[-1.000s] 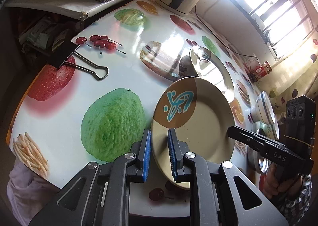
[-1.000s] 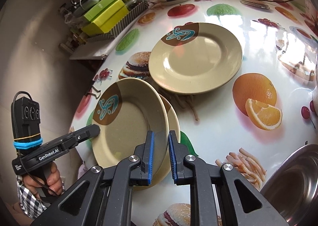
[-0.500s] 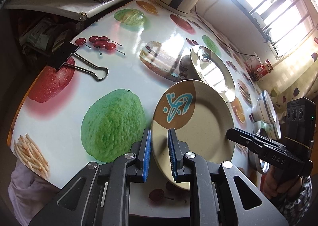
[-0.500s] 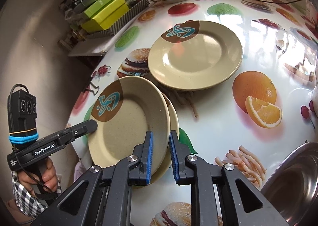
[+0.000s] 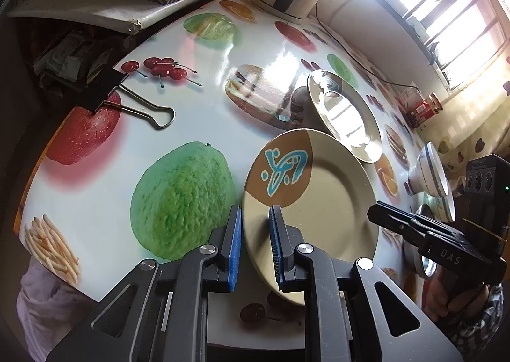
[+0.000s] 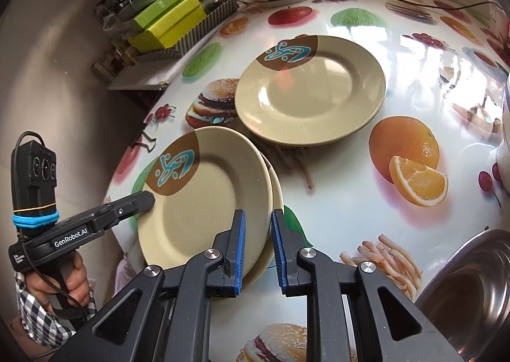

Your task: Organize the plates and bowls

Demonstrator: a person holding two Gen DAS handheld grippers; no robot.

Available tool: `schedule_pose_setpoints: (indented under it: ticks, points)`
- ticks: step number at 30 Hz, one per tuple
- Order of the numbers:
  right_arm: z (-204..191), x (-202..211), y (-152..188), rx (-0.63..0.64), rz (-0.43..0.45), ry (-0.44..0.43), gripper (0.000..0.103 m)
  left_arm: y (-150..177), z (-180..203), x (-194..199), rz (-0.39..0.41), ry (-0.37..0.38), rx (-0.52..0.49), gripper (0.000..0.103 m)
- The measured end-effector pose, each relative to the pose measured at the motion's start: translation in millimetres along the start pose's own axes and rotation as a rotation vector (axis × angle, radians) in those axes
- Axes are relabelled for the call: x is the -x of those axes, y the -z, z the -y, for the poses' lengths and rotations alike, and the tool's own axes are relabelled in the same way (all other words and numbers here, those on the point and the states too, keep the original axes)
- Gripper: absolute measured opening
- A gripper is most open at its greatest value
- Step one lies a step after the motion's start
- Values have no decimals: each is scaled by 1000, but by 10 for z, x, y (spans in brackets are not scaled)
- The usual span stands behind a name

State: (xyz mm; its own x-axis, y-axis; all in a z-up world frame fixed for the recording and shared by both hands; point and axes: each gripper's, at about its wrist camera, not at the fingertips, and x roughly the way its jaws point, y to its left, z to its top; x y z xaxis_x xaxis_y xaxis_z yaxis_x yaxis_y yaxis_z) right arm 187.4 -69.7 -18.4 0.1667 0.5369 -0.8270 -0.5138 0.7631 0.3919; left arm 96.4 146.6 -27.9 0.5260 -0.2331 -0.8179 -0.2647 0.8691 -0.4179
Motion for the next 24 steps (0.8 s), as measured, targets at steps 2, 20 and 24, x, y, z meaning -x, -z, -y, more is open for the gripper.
schedule_pose_setpoints:
  ticks: [2, 20, 24]
  points:
    - [-8, -2, -5, 5, 0, 5, 18, -1, 2, -5, -2, -1, -1, 18]
    - [-60, 117, -45, 20, 46, 14, 29, -6, 98, -16, -7, -55, -31, 18]
    - [-62, 122, -43, 17, 49, 18, 30, -5, 111, -6, -11, -69, -40, 18]
